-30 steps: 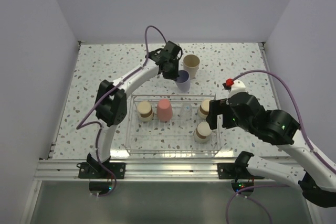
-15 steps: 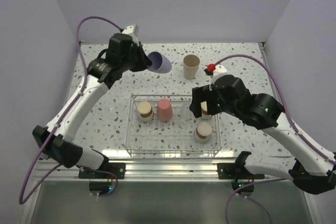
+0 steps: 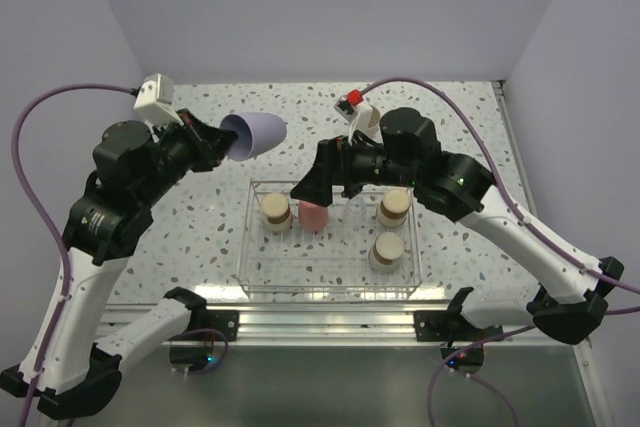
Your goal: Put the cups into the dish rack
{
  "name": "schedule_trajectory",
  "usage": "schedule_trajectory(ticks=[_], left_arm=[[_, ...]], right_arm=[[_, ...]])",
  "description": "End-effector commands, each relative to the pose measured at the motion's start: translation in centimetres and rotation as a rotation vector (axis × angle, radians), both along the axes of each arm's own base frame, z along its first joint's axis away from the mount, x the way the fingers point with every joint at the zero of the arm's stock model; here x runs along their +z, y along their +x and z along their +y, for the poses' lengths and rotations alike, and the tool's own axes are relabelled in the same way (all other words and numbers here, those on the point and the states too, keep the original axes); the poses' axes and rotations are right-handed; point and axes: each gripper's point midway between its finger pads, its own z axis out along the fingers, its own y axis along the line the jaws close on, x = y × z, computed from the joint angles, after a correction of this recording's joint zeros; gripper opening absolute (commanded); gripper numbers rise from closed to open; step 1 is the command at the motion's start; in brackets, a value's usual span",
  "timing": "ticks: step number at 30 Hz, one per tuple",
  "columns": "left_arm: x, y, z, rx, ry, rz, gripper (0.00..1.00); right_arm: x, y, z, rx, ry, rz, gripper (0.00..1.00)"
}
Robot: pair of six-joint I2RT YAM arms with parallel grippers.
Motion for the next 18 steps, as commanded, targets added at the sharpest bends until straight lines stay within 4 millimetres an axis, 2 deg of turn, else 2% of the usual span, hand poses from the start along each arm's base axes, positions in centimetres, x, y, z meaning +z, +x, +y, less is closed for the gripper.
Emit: schedule_trajectory(ticks=[1, 2, 6, 7, 11, 15, 16, 18], left_arm=[[-0.9, -0.7, 1.5, 0.071, -0.007, 0.044, 0.00], [-1.0, -1.2, 1.8, 0.082, -0.015, 0.044, 0.00], [-5.7, -1.2, 3.3, 0.190, 0.023, 0.204, 0.00], [-6.3, -1.2, 3.2, 0.194, 0.013, 0.226, 0.00], [-7.6, -0.9, 2.7, 0.181, -0.001, 0.241, 0.00], [-10.6, 0.7, 2.8, 0.168, 0.073, 0.287, 0.00], [-10.7, 1.3, 3.6, 0.183, 0.077, 0.287, 0.00], [-10.5, 2.3, 3.7, 0.155, 0.052, 0.270, 0.00]], right_arm=[[4.8, -2.6, 2.3, 0.162, 0.228, 0.021, 0.98], [5.0, -2.8, 2.6, 0.173, 0.255, 0.042, 0.98], [5.3, -3.9, 2.9, 0.219, 0.325, 0.090, 0.98], [5.6, -4.2, 2.6, 0.220, 0.337, 0.087, 0.98], [5.2, -4.3, 2.3, 0.207, 0.327, 0.096, 0.98], [5.2, -4.5, 2.0, 0.205, 0.329, 0.099, 0.98], [5.2, -4.6, 2.0, 0.208, 0.329, 0.100, 0.98], [5.0, -4.6, 1.8, 0.203, 0.320, 0.100, 0.98]])
